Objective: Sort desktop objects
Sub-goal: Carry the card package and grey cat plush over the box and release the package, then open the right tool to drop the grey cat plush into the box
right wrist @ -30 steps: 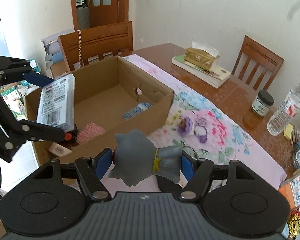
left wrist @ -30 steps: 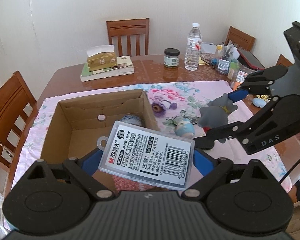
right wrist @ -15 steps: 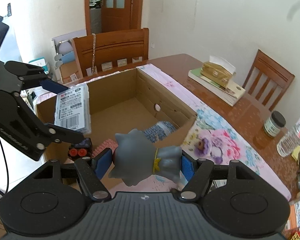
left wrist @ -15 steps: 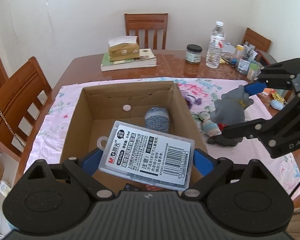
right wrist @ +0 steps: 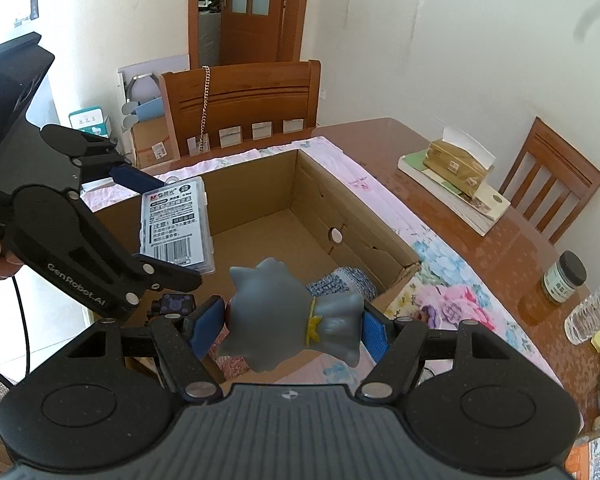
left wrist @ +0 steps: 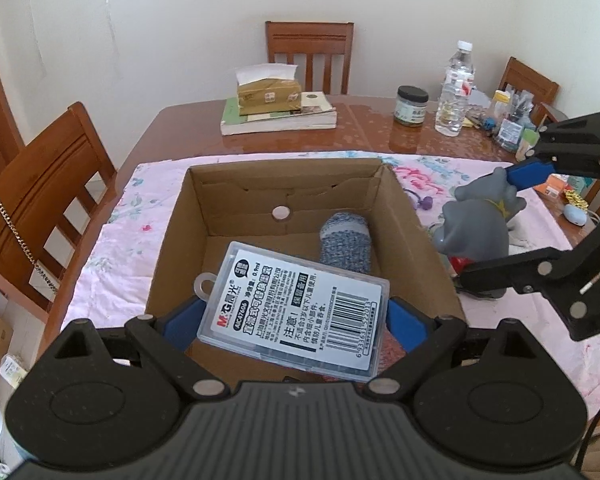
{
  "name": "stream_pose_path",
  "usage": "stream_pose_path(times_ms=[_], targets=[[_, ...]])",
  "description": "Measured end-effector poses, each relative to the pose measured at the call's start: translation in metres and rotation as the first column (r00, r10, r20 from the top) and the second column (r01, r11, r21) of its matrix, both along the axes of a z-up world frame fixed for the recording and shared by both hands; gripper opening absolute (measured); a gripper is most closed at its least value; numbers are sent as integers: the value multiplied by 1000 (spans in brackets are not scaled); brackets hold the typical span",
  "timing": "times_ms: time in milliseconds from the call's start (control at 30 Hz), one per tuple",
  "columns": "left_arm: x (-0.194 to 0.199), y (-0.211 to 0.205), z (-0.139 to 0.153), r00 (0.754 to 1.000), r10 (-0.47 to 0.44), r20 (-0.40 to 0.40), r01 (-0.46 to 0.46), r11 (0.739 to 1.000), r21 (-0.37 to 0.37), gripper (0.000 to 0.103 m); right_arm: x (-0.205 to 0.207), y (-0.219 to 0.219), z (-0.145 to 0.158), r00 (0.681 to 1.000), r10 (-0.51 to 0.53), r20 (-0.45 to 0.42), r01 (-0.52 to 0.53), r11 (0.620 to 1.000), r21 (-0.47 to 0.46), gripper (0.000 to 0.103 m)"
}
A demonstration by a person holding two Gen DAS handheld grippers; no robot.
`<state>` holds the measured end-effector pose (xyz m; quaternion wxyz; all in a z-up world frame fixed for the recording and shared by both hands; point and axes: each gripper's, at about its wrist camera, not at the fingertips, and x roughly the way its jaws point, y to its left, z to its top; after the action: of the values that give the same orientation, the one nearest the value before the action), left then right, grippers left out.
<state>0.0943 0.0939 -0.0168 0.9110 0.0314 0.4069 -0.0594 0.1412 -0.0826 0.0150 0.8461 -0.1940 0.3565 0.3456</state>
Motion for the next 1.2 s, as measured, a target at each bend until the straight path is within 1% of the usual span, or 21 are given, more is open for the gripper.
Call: stream_pose_path(times_ms=[633, 867, 900, 967, 1000, 1033, 1100, 1200], targets=[[-5, 9, -3, 999, 30, -33, -29, 999, 17, 97, 21, 24, -16, 998, 48, -33, -48, 999, 4, 75], [-9, 11, -5, 998, 49, -43, -48, 999, 18, 97, 31, 36, -20, 997, 73, -25, -73, 997, -3, 76], [-10, 11, -5, 998, 49, -44, -48, 999, 16, 97, 32, 37, -20, 997, 74, -18, -74, 997, -3, 77], [-10, 11, -5, 998, 49, -46, -49, 999, 13, 97, 34, 39, -20, 998, 68, -11, -68, 998, -1, 87], [-10, 12, -5, 998, 50, -46, -50, 999, 13, 97, 35, 39, -19, 998, 60, -8, -60, 998, 1, 95], [-10, 12, -5, 998, 52, -47, -52, 999, 12, 97, 35, 39, -19, 999, 54, -3, -54, 998, 9, 98], [-10, 13, -6, 997, 59, -50, -59, 998, 8, 97, 36, 36, -18, 998, 58, -10, -58, 998, 28, 98], [-9, 12, -7, 997, 54, -52, -54, 999, 6, 97, 37, 33, -20, 999, 44, -14, -44, 999, 18, 98]])
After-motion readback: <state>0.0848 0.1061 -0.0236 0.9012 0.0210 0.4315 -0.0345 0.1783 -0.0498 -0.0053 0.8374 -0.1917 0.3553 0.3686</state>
